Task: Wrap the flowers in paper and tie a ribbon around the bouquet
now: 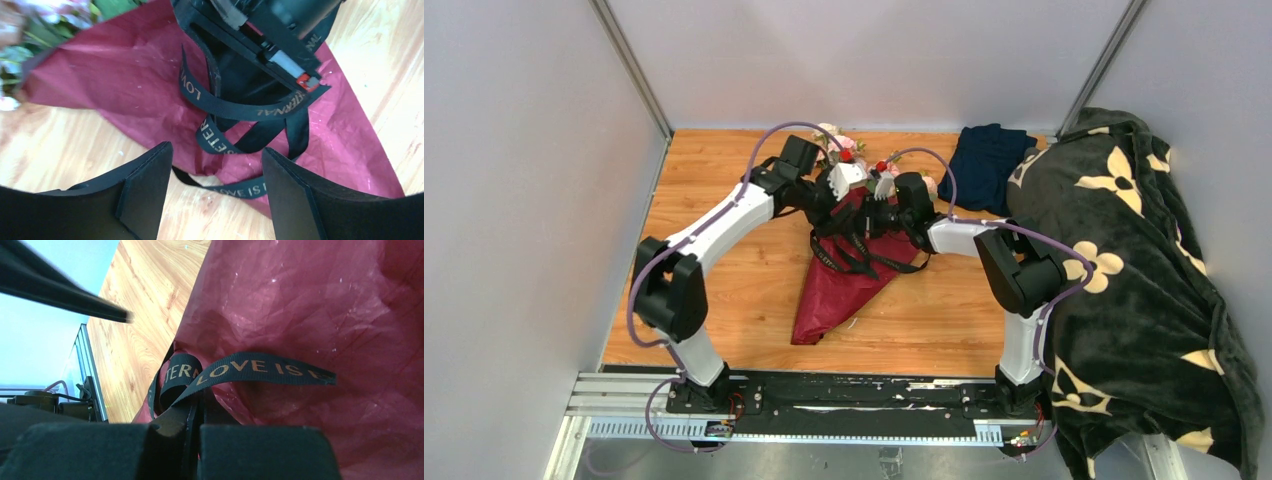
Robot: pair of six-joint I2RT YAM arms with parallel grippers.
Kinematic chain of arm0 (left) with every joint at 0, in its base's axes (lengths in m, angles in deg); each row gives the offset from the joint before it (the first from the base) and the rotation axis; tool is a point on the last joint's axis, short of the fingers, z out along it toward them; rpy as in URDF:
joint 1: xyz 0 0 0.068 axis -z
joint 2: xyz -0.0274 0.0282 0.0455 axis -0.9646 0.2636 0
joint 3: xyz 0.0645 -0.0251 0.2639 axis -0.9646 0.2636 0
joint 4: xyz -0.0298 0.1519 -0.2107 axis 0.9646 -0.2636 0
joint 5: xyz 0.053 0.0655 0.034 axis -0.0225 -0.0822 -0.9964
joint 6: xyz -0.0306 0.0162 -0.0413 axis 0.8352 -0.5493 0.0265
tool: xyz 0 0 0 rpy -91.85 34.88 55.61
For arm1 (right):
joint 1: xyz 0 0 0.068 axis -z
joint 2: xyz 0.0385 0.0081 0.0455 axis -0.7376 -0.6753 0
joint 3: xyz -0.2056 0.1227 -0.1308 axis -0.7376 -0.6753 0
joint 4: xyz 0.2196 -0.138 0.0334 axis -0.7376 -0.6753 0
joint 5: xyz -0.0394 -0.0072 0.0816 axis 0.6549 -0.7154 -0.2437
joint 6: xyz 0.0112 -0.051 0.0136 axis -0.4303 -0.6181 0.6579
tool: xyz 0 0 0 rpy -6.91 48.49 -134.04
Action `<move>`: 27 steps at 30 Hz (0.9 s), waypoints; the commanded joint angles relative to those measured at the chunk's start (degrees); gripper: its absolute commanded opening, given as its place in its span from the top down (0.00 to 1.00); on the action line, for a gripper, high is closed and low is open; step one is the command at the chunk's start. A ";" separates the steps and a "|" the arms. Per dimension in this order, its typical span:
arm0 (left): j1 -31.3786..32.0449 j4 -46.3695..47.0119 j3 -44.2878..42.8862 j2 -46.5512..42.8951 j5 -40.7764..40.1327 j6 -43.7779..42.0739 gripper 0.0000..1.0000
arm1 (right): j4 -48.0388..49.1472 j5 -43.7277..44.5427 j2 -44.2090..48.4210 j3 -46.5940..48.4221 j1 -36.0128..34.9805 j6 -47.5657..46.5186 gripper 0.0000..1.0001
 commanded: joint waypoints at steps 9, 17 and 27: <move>0.51 1.64 -0.49 10.99 -2.60 1.86 0.39 | -1.49 0.75 4.01 -2.65 0.67 0.68 0.97; 0.29 -1.08 0.12 11.10 -0.40 0.31 1.00 | -17.77 10.90 9.21 -4.07 4.26 0.96 0.77; 0.33 0.49 2.11 8.96 -0.20 -0.66 1.00 | -45.30 10.92 21.18 -0.48 7.12 -20.88 0.69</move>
